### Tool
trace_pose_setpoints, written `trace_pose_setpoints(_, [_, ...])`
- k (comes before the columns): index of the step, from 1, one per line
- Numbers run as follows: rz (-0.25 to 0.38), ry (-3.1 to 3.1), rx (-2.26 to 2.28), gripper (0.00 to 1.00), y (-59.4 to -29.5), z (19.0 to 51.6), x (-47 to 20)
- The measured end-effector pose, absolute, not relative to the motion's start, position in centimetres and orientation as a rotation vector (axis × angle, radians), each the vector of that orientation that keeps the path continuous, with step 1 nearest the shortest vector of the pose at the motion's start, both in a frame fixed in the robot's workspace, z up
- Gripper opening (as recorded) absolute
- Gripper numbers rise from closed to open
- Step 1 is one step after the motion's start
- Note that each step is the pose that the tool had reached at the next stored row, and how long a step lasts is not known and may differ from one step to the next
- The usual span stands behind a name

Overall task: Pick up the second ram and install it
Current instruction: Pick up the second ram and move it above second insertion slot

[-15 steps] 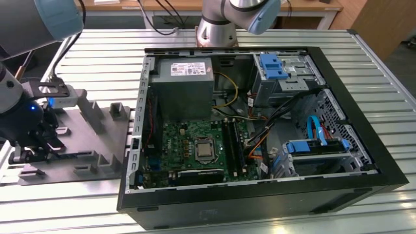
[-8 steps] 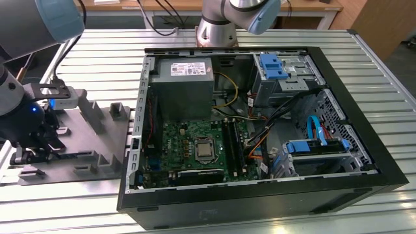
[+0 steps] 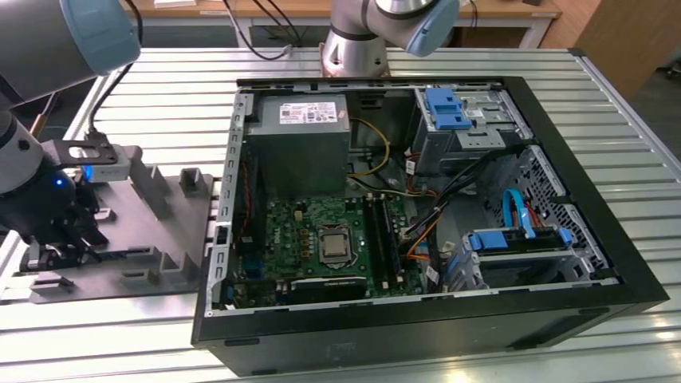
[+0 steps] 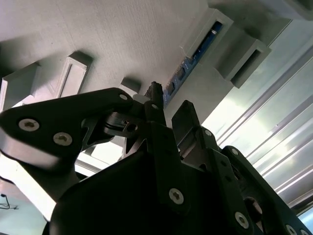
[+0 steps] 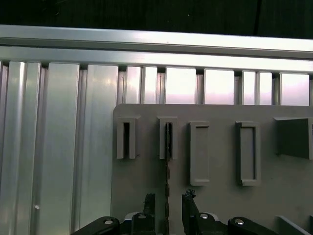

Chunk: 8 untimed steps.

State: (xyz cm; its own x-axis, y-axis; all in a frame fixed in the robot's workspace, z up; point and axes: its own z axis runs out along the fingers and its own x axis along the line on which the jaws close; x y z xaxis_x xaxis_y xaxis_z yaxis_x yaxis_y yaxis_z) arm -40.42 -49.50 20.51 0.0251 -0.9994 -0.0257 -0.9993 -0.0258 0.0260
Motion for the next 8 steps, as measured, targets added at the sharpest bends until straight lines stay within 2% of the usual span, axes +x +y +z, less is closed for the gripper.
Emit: trace_pose_setpoints(8, [-0.058,-2.192,2.249,0.35,-49.5,19.78,-40.42])
